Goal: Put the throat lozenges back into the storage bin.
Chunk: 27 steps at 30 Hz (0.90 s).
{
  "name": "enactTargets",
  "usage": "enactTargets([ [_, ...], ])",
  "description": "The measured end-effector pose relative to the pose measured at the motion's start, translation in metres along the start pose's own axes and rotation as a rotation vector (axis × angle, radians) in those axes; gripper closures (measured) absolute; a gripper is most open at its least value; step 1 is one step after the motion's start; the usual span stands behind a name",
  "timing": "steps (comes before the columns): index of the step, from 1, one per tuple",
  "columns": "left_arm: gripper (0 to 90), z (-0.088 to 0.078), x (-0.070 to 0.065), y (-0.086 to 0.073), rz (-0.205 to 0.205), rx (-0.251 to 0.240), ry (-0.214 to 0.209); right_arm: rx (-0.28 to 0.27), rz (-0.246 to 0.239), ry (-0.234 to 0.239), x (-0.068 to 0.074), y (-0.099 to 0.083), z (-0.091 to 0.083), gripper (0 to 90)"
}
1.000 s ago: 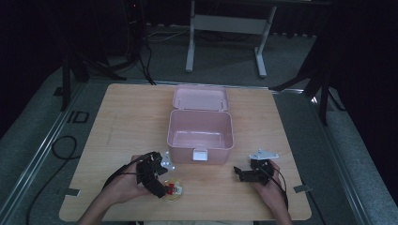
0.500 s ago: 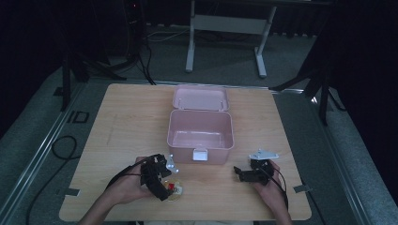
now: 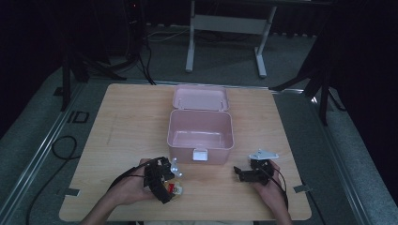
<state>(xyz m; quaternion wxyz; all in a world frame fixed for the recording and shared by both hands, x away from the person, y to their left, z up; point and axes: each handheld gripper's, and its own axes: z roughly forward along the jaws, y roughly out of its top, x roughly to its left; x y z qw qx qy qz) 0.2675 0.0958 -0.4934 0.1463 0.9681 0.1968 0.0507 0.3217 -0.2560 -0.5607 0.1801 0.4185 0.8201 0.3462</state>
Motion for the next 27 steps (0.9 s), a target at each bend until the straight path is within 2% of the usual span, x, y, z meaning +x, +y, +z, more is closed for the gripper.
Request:
enactTargets([
  [27,14.8,0.019,-0.008,0.011,0.044,0.076,-0.023,0.0,0.0,0.0,0.0,0.0,0.0,13.5],
])
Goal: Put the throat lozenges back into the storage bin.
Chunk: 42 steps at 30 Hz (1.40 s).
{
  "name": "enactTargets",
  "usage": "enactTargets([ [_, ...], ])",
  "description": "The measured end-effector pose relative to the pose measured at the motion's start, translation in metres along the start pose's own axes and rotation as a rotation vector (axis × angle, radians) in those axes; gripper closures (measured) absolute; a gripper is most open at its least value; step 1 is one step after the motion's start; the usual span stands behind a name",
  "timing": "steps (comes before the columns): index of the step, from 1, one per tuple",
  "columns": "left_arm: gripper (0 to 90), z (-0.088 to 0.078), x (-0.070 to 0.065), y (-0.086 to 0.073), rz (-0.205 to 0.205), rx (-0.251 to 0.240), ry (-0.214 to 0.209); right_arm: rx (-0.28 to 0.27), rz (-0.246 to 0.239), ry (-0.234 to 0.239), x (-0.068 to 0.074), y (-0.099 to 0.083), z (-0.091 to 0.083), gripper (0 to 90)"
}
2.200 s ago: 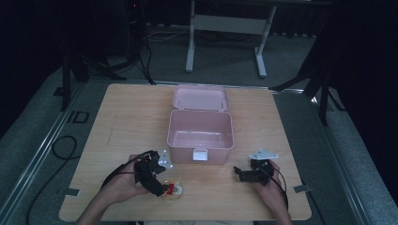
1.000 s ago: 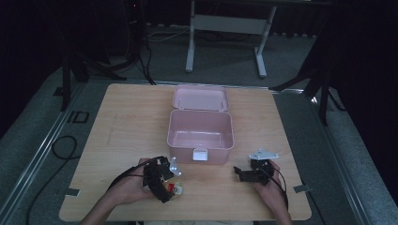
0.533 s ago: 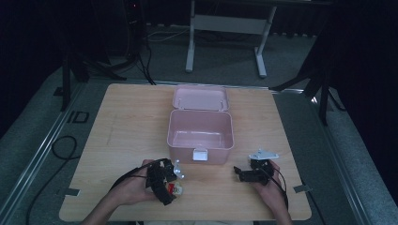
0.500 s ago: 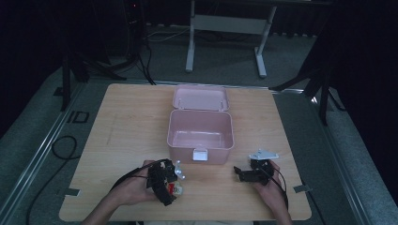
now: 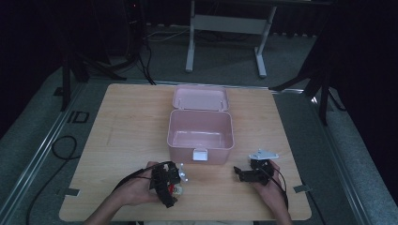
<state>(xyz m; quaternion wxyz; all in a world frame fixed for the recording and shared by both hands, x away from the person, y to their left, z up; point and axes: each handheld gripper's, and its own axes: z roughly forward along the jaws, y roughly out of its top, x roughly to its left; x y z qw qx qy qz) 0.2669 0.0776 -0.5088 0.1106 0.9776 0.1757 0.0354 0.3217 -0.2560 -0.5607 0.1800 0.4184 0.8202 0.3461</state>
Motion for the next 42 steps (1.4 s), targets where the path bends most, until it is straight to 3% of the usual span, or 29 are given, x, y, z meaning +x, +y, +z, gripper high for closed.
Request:
enactTargets([
  [17,15.4,0.012,-0.002,0.005,0.031,0.08,0.005,0.0,0.0,0.0,0.0,0.0,0.0,13.4],
  [21,20.0,0.011,-0.001,0.006,0.025,0.081,0.011,0.0,0.0,0.0,0.0,0.0,0.0,13.4],
  [28,20.5,0.011,-0.001,0.007,0.033,0.095,0.017,0.0,0.0,0.0,0.0,0.0,0.0,13.4],
  [42,20.7,-0.001,0.007,0.004,0.003,0.095,0.013,0.0,0.0,0.0,0.0,0.0,0.0,13.5],
])
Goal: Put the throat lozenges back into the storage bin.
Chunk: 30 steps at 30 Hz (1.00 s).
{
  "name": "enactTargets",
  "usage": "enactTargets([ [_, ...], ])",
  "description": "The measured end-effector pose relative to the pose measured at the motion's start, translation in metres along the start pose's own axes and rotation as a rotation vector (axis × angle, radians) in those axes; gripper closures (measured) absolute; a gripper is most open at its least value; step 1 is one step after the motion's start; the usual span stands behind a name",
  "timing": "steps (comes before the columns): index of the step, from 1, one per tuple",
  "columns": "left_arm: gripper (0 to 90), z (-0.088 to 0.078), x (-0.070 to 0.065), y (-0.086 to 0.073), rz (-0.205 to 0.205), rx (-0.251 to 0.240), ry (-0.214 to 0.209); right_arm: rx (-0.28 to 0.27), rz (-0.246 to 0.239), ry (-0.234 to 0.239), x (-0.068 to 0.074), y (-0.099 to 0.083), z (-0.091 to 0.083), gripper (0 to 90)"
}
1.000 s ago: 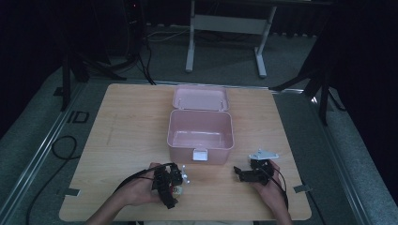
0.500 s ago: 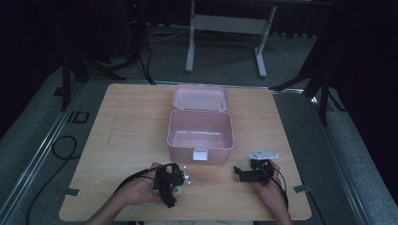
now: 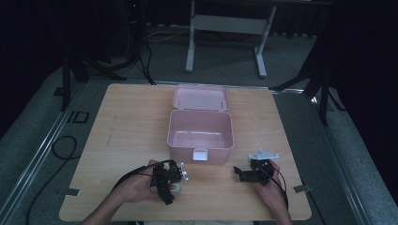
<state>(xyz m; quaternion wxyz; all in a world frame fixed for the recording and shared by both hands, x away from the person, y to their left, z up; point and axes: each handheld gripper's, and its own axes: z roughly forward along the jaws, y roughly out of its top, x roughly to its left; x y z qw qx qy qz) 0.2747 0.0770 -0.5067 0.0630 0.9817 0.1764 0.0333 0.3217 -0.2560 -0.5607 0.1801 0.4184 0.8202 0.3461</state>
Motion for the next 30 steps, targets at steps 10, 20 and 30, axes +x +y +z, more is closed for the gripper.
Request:
enactTargets([
  [10,20.7,-0.011,0.005,-0.003,-0.014,-0.009,0.001,0.0,0.0,0.0,0.0,0.0,0.0,13.5],
  [20,20.8,-0.026,0.01,-0.004,-0.034,-0.024,0.013,0.0,0.0,0.0,0.0,0.0,0.0,13.4],
  [30,20.8,-0.041,0.016,-0.007,-0.055,-0.047,0.013,0.0,0.0,0.0,0.0,0.0,0.0,13.4],
])
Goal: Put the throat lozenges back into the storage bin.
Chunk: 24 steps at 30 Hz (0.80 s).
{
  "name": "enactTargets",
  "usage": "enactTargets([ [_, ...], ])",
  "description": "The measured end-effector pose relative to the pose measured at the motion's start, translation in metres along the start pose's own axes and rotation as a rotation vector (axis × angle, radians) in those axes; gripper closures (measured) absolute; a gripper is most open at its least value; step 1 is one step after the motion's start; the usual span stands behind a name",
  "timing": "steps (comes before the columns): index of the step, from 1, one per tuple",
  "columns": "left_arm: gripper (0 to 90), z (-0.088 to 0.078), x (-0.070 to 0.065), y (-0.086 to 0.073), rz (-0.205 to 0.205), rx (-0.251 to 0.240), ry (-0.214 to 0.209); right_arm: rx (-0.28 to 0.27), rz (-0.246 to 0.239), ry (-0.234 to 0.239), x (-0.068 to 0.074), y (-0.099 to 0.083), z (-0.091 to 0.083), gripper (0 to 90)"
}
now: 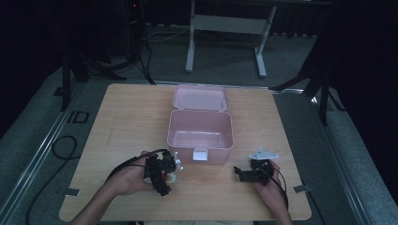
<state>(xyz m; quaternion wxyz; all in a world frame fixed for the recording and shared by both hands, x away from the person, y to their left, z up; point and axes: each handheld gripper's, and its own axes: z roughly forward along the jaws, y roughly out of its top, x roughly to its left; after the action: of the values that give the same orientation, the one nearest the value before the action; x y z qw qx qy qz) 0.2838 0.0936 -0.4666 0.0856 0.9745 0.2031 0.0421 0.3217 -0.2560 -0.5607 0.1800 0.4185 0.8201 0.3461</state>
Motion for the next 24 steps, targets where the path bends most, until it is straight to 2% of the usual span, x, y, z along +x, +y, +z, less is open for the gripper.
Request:
enactTargets([
  [24,20.9,-0.038,0.017,-0.001,-0.028,-0.042,0.008,0.0,0.0,0.0,0.0,0.0,0.0,13.5],
])
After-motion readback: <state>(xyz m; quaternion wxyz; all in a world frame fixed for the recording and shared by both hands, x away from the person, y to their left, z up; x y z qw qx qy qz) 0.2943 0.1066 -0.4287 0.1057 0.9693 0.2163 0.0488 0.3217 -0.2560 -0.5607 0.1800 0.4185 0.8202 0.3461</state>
